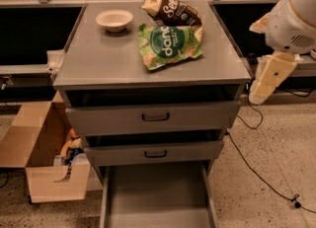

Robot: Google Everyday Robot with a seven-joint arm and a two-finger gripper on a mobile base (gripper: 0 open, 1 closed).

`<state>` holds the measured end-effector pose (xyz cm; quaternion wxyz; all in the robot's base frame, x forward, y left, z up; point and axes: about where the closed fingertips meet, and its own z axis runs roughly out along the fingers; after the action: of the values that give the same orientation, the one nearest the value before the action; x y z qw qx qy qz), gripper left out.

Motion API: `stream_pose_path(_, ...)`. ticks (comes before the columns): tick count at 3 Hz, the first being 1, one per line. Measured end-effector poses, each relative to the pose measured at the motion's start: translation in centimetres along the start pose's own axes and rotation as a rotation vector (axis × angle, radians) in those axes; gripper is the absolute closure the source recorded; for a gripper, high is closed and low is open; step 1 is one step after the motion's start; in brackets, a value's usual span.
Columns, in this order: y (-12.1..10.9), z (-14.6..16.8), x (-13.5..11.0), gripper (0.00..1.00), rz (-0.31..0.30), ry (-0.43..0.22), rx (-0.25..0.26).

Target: Place green rice chip bag into bottom drawer

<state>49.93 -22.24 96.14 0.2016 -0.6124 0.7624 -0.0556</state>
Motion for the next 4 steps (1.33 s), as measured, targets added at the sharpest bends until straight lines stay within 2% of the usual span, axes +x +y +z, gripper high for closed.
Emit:
stream_pose_path(1, -5.0, 3.8, -0.2, 0.00, -0.057, -0.059, 0.065)
stream_pose_path(2, -9.7, 8.0, -1.3, 0.00, -0.108, -0.153, 0.152)
stream_pose_path(3, -9.7, 7.9, -1.3, 0.00, -0.108, -0.153, 0.151)
stream_pose_path(4, -11.2, 9.0, -3.4, 0.00, -0.175, -0.181, 0.164)
